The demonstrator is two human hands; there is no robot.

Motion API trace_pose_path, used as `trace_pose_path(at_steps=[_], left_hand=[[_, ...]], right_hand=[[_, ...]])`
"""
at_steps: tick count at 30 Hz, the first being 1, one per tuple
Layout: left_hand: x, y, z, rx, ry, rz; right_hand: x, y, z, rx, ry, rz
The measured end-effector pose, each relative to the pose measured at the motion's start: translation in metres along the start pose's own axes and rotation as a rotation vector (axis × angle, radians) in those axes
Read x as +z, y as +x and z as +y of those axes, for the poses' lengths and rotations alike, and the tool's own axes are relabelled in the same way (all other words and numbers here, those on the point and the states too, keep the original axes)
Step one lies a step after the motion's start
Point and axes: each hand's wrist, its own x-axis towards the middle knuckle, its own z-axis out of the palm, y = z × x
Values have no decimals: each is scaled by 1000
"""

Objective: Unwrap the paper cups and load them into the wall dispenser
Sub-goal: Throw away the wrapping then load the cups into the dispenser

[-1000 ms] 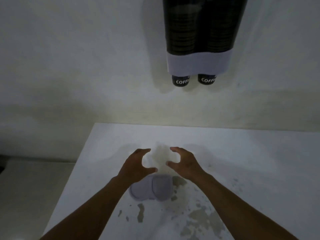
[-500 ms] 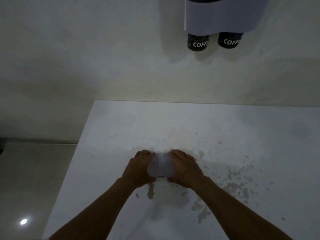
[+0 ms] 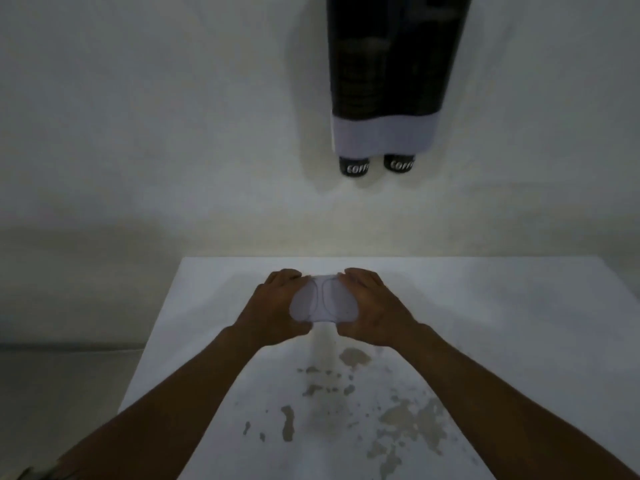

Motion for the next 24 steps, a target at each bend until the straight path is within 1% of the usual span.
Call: trace_pose_path(at_steps=[2,5,8,13,16,21,24], left_hand=[[-30,25,11,74,33,81],[-85,63,39,139,78,208],[-131,90,67,225,129,310],[-206,131,116,379,171,506],[-234,155,136,430,144,619],[-246,196,149,393,96,686],[-242,215,146,324,67,691]], right_hand=[[-40,9,-7,-93,-15,131],[-105,20,-19,-242,-74,355],[-160,25,-38,-353,-148,501],[-248,36,-61,-465,-204,709],[-288,46,-72,-465,-167,782],[-333,68,-79,-415,-107,833],[-346,86,-74,-366,-86,783]])
